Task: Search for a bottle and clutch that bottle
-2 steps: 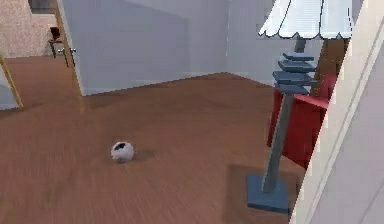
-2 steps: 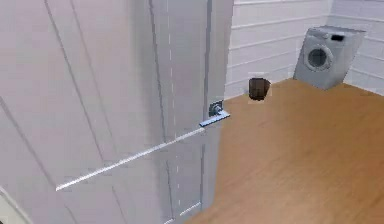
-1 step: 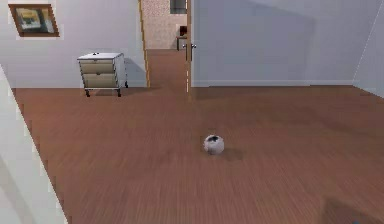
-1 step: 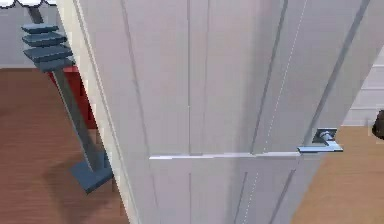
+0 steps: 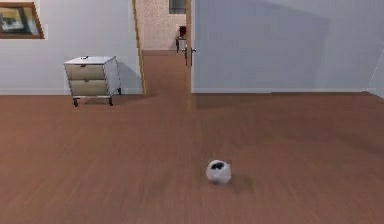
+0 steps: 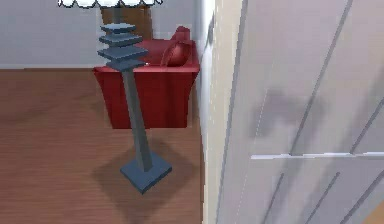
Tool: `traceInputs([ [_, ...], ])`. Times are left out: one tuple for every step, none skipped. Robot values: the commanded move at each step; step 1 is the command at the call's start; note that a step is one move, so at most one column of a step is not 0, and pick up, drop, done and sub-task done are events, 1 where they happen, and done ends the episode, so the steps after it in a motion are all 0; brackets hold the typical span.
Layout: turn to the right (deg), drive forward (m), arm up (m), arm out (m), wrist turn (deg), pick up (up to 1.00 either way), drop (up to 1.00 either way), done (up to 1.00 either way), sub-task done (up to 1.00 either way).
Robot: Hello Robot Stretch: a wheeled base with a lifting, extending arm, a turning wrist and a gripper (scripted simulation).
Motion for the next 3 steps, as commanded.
traceInputs([
  [-6.0,0.00,0.00,0.00,0.0,0.00,0.00,0.00,0.00],
  [0.0,1.00,0.00,0.00,0.0,0.00,0.00,0.00,0.00],
  [-12.0,0.00,0.00,0.00,0.0,0.00,0.00,0.00,0.00],
])
